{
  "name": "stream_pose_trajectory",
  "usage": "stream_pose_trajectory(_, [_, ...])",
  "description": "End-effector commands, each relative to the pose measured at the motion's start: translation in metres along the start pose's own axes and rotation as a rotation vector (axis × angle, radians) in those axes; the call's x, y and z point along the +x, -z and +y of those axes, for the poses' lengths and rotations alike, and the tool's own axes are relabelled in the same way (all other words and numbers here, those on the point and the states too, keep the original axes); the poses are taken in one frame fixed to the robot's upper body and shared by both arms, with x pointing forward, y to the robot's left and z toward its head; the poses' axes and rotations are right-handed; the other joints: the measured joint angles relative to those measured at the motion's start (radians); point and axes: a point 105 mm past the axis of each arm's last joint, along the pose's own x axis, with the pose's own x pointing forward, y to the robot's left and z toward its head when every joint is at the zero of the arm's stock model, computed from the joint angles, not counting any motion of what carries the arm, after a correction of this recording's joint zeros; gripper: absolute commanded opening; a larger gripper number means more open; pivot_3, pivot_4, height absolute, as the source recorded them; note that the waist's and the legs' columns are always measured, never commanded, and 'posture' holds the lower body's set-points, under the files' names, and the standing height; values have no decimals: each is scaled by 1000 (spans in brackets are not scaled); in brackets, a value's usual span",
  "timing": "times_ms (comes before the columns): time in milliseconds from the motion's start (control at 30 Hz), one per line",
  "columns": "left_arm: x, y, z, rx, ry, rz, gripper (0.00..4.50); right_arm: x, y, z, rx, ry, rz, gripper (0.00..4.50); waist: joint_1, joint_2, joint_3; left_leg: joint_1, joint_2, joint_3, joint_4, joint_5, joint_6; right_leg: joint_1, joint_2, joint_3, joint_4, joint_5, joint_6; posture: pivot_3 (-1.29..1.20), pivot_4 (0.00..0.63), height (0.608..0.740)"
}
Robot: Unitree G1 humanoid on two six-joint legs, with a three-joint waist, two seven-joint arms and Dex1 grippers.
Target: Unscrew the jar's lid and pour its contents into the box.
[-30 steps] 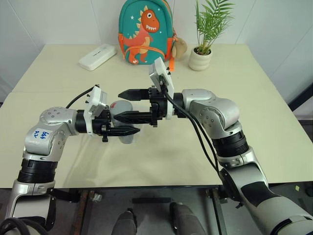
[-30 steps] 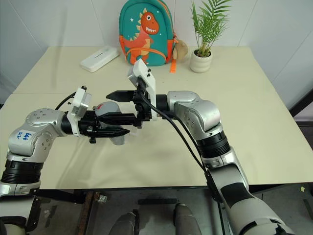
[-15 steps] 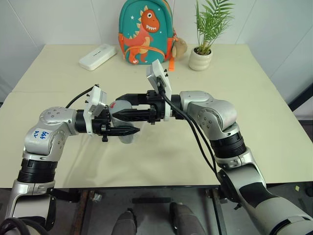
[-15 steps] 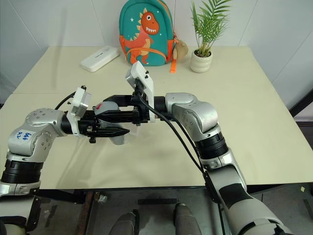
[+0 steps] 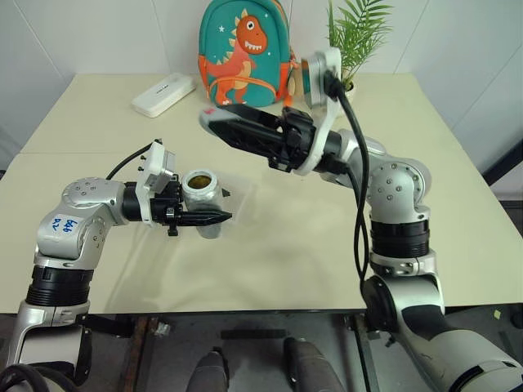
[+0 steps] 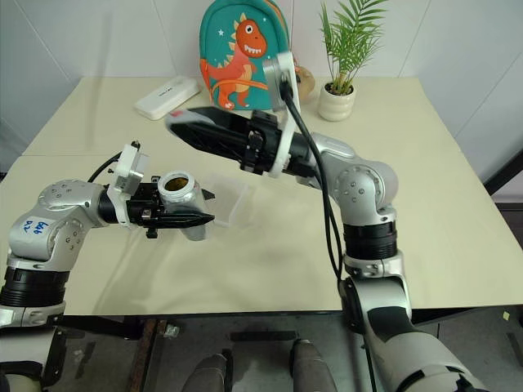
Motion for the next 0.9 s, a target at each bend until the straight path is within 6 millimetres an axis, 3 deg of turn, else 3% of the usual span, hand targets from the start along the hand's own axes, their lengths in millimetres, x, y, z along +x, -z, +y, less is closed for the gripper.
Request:
stream_pose_trajectory(33, [-4,-6,-3,28,0,-1,1986,-22,-1,-17,-215,158,30,2537,-1,0,0,0,0,0,0,0,0,0,0,0,0,0,0,0,150,740])
stream_pose_trajectory(133, [-7,-6,-4,16,-8,-3,1986,-56,12,-44,-462,342,121,2537,0,0,0,-1,0,0,0,0,0,0,0,0,-1,0,0,0,150,740])
stream_pose_trajectory(233, [-9,-4,-4,5,-14,-3,1986,-77,32,-53,-567,393,210,2537,-3,0,0,-1,0,1,0,-1,0,0,0,0,-3,0,0,0,150,740])
stream_pose_trajectory(467, [-15,-5,-2,-23,-31,-14,1986,-142,90,-75,-477,580,320,2537,0,0,0,0,0,2,0,-1,0,0,1,2,-2,0,0,0,150,740])
stream_pose_trajectory(700, [-14,-14,-1,-7,-39,-47,1986,-196,98,-90,-313,812,210,2537,-1,0,0,2,0,3,1,-1,0,1,1,4,0,0,0,0,150,740])
stream_pose_trajectory(900, [-15,-12,6,43,-84,-28,1986,-193,94,-86,-271,784,167,4467,-4,0,0,2,0,4,1,-1,0,1,1,5,0,0,1,0,150,740])
